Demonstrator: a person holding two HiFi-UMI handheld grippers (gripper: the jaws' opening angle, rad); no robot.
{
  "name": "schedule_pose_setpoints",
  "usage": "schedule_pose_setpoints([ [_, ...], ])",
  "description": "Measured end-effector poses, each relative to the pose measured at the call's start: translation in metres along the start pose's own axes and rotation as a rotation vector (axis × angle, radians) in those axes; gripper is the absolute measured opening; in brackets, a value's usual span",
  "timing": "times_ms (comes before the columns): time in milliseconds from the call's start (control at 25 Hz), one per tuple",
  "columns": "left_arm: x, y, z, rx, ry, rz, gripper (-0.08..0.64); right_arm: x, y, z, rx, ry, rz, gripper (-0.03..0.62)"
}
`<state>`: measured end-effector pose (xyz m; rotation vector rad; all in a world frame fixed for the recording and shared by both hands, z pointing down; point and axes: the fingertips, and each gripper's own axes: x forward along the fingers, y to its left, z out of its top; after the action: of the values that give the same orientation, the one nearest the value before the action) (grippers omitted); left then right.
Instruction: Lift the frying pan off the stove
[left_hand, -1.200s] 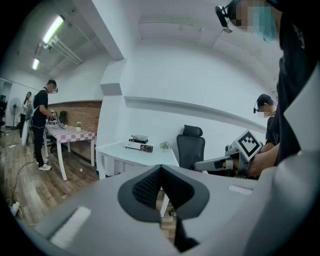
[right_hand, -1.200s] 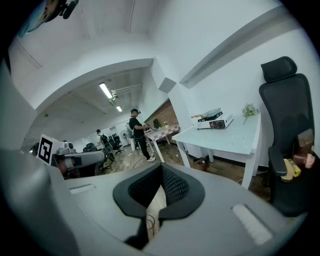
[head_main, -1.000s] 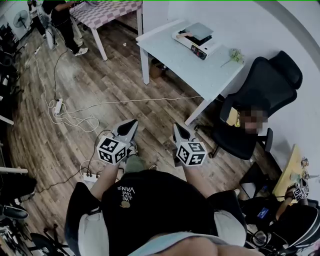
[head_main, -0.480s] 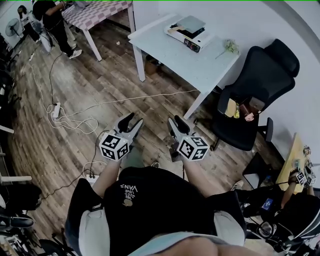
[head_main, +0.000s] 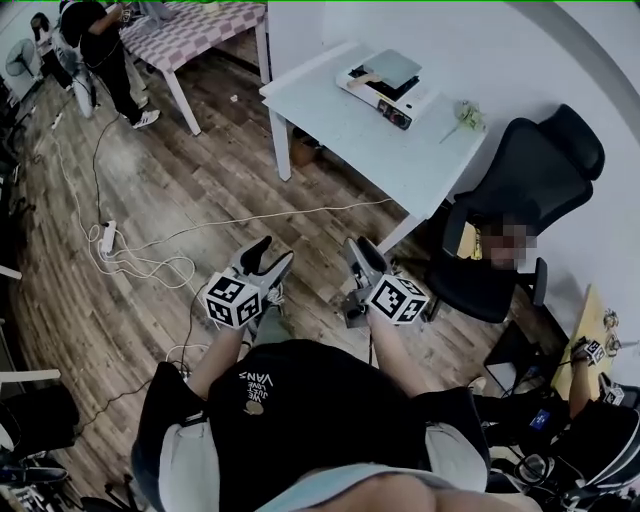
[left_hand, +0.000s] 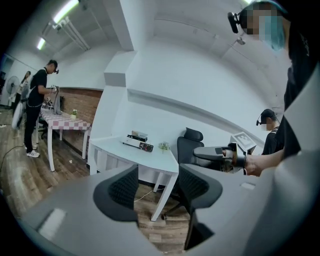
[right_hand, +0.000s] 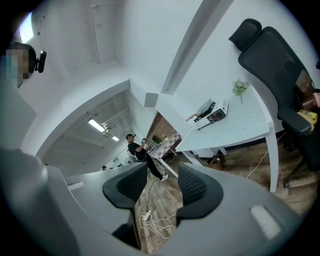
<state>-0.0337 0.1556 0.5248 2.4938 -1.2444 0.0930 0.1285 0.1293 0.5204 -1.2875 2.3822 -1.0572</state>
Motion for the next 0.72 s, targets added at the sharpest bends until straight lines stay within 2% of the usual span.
schedule_pose_setpoints([
  [240,0.035,0.065,0.025,-0.013,0.039,-0.066,0.229,0.073,-0.013,0.021,0.059,-0.035,-0.064,0.183],
  [400,0.060,0.108,0.043,0.002,0.076,-0.127,0.229,0.118,-0.015,0.044,0.082,-0.102,-0.099,0.183],
  [720,0.098,0.175,0.077,0.023,0.100,-0.238,0.229,0.183,-0.016,0.064,0.130,-0.189,-0.162,0.183],
])
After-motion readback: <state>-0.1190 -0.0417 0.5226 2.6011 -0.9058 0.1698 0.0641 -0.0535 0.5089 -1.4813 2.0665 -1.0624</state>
